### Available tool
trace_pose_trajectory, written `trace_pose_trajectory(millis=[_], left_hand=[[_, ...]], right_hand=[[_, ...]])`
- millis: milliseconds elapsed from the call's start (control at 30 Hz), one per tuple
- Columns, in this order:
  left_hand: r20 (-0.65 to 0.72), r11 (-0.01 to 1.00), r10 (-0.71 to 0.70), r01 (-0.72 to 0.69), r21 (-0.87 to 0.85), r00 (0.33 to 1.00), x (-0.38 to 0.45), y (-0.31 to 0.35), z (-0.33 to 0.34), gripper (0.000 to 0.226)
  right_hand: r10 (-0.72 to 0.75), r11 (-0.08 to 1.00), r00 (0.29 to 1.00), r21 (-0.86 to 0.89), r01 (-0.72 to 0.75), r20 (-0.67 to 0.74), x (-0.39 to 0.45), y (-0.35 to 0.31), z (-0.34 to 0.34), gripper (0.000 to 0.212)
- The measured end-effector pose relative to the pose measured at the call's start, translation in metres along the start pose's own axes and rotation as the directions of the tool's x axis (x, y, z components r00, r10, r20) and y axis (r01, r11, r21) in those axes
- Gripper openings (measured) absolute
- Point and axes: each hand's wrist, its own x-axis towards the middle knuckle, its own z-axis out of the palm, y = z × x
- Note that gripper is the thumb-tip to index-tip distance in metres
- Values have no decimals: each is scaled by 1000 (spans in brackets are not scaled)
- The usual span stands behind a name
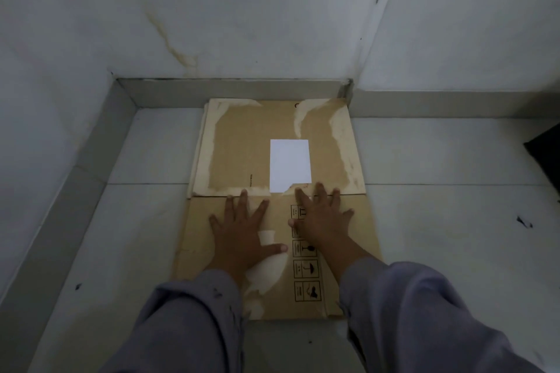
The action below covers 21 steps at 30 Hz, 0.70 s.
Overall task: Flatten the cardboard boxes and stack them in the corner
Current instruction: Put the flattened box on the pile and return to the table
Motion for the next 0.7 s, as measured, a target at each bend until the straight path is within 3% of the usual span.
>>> trace_pose_trajectory(millis=[200, 333, 467, 700], left_hand=[[71, 995, -52, 58, -75, 996, -25, 26, -17, 100], [72, 999, 34, -31, -35, 997, -71, 52, -56, 69], [110, 986, 162, -165, 25, 981, -130, 75, -131, 46], [186, 974, 218, -227, 28, 958, -216, 129, -313, 45]], right_hand=[[-37, 999, 999, 33, 37, -11, -36, -5, -3, 53], [35, 995, 999, 93, -39, 39, -89, 10, -37, 43], [170, 966, 984, 192, -175, 42, -163, 21, -104, 37], [224, 949, 974, 233, -213, -22, -286, 35, -271, 36]])
